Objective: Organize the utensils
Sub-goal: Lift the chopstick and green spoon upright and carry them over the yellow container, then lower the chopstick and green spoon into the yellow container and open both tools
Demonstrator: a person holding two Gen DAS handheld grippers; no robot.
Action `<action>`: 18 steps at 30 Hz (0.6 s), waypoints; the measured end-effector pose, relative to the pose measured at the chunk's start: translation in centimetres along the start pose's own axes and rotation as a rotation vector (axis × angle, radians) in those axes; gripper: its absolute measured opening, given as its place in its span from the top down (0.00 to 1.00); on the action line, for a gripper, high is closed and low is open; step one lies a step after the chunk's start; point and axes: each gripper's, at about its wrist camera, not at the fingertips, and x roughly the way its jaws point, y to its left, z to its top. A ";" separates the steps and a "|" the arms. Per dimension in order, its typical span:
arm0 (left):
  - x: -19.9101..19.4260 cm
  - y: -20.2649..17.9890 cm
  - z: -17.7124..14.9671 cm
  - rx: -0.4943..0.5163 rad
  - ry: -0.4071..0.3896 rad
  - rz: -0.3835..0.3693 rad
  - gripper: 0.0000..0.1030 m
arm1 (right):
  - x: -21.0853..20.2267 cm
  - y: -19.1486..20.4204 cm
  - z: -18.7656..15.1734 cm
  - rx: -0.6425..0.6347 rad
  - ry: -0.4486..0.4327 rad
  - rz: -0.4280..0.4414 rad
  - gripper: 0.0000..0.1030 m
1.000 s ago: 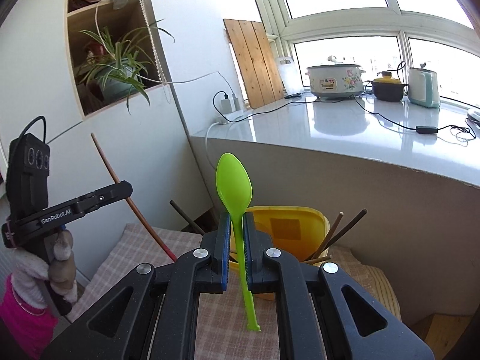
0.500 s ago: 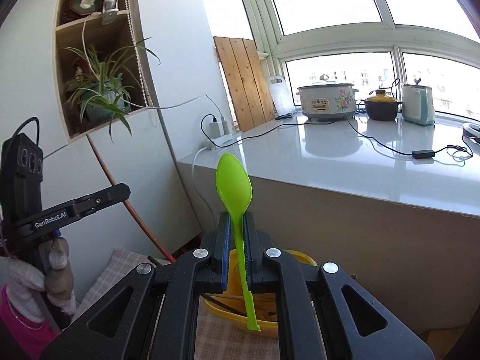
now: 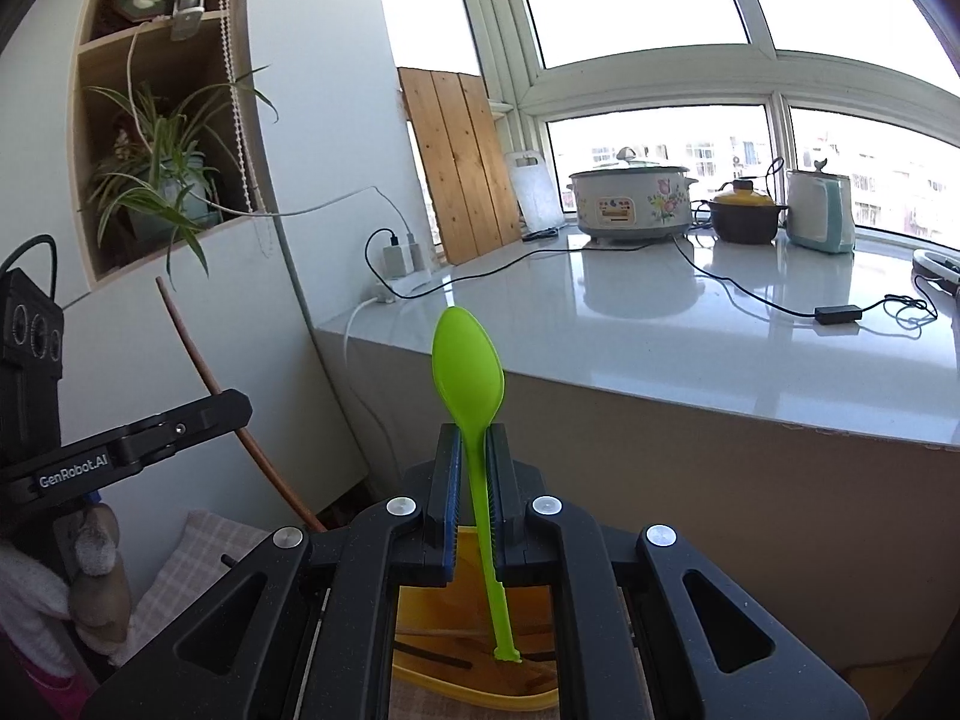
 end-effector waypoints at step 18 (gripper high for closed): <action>0.6 -0.6 -1.3 -0.004 0.051 -0.022 0.96 | -0.1 -0.4 -1.4 0.000 0.048 -0.004 0.93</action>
